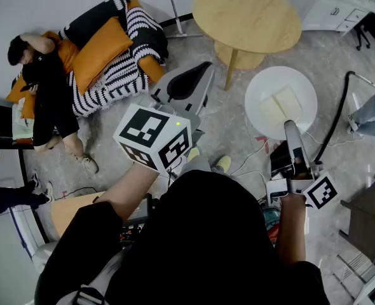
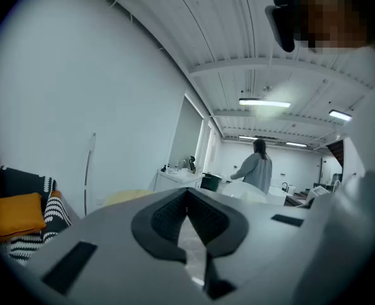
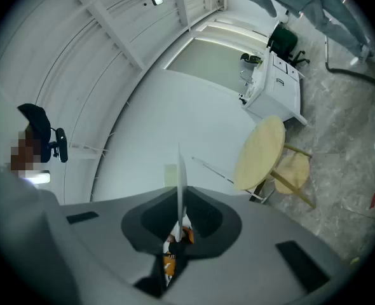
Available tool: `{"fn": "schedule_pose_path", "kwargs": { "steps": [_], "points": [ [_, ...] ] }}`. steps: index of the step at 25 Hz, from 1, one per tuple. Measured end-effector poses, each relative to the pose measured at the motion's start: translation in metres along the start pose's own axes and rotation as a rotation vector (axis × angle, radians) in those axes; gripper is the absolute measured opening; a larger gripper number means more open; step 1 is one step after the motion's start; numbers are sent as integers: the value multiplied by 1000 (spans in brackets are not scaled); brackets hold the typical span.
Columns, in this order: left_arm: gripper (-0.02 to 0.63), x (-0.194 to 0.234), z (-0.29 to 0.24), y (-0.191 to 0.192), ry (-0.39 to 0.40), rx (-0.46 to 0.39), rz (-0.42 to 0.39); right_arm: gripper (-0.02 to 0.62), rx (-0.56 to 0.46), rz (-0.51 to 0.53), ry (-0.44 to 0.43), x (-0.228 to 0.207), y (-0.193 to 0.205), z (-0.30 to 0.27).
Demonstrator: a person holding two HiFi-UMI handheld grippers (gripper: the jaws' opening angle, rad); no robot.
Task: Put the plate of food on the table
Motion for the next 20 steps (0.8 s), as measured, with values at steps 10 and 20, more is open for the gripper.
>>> {"fn": "schedule_pose_path", "kwargs": {
  "steps": [10, 20],
  "points": [
    [6, -3, -7, 6, 14, 18, 20, 28, 13, 49, -4, 1, -1, -5],
    [6, -7, -22, 4, 19, 23, 20, 28, 6, 28, -5, -7, -16, -5]
  ]
}}
Point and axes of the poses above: the fingertips, and each gripper's own axes: z backward along the fingers, x to its left, y out of its underside, the point moved 1 cm from there along z, backward along the fingers, and after that the axes turned 11 degrees about y, right-handed, at the moved point
